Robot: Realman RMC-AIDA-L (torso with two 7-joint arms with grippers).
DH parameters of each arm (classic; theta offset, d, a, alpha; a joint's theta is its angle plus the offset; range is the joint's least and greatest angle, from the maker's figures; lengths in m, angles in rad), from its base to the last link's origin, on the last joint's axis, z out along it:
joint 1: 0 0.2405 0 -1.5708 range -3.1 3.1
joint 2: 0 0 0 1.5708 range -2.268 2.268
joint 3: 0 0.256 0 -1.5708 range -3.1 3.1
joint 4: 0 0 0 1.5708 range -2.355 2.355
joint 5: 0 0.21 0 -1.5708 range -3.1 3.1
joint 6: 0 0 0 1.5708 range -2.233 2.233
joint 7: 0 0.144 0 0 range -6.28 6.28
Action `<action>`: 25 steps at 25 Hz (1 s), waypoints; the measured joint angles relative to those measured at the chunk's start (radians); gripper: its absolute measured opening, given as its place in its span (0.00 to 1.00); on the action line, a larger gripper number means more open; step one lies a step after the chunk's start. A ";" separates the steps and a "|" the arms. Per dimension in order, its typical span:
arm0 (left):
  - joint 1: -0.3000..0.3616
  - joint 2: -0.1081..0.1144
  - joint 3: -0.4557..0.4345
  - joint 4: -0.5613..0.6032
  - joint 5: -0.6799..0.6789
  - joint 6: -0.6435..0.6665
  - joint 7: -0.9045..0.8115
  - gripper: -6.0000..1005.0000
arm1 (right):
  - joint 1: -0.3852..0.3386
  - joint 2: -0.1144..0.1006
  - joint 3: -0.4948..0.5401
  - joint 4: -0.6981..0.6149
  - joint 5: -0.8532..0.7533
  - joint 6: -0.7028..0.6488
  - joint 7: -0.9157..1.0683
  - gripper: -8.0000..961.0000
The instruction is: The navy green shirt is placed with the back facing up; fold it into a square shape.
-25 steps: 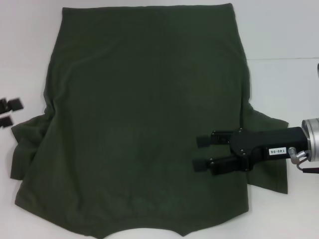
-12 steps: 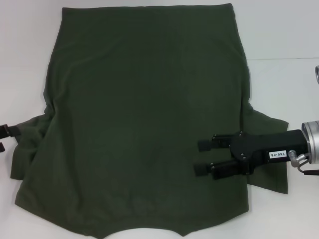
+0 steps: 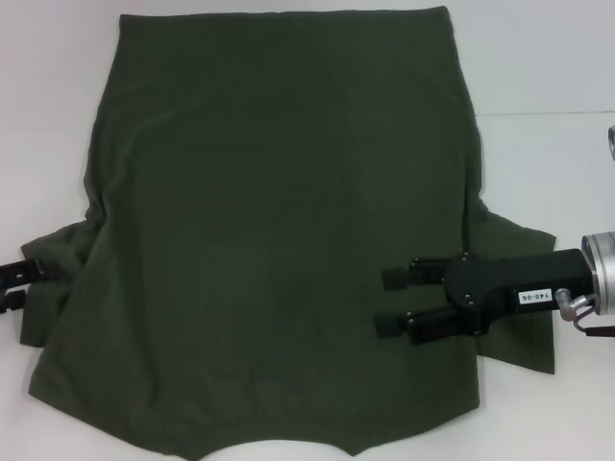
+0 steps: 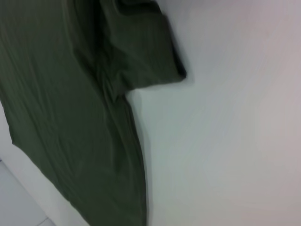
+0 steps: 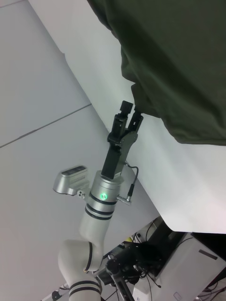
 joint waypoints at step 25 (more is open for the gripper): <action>-0.021 -0.012 0.018 -0.023 0.001 -0.038 0.013 0.82 | 0.004 0.005 0.000 0.000 -0.013 0.001 -0.006 0.98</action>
